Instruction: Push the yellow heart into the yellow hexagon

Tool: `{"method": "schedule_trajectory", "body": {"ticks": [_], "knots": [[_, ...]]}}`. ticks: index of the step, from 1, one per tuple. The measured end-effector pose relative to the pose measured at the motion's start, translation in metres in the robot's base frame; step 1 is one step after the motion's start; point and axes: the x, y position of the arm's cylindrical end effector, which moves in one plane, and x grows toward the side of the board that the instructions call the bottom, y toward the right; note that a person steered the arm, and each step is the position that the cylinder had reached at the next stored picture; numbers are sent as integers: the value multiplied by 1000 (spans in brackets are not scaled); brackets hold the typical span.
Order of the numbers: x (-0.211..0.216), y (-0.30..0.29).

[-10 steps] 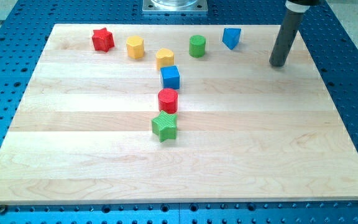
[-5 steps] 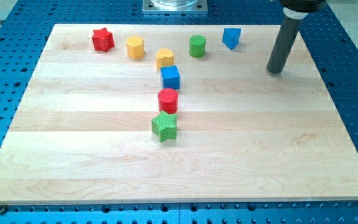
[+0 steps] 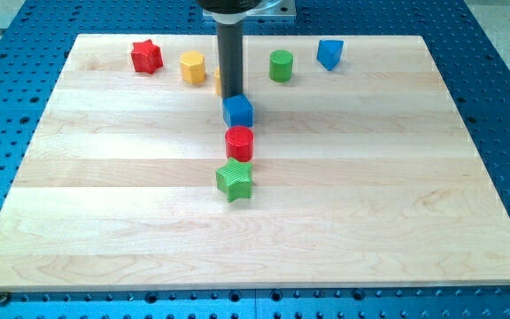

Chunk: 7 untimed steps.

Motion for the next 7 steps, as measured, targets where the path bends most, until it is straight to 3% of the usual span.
{"method": "schedule_trajectory", "body": {"ticks": [3,4,5,6,7], "knots": [[-27,13],[-32,57],[-49,57],[-52,16],[-42,25]]}}
